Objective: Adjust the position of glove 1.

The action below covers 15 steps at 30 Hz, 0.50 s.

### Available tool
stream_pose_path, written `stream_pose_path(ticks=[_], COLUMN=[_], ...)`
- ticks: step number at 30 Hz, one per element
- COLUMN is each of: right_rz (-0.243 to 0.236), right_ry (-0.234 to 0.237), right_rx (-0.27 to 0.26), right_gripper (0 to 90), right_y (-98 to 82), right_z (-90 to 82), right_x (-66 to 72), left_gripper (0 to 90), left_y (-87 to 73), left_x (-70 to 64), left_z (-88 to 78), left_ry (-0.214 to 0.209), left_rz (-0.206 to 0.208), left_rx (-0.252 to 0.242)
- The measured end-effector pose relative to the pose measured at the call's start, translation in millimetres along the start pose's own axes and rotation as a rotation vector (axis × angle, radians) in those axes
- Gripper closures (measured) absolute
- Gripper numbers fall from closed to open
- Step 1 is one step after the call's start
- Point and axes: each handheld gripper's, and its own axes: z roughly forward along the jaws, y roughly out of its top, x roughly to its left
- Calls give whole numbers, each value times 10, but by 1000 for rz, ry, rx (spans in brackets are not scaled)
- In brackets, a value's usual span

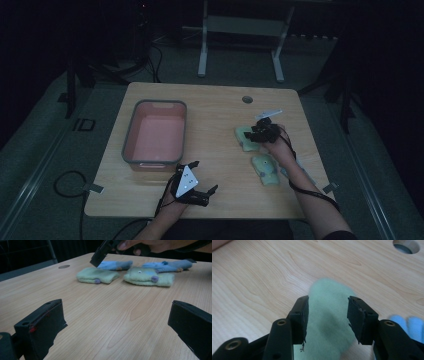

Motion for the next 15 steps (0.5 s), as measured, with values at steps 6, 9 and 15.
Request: stream_pose_path(ticks=[6, 9, 15], right_rz=[-7, -20, 6], right_ry=[6, -6, 11], right_rx=[28, 60, 58], right_gripper=[517, 506, 557], right_y=[-22, -59, -100], right_z=[160, 242, 275], right_x=[-70, -82, -102], left_gripper=[5, 5, 5], left_y=[1, 0, 1], left_x=[1, 3, -8], left_z=[2, 1, 0], left_ry=[-2, -4, 2], left_rz=[3, -1, 12], left_rx=[2, 0, 0])
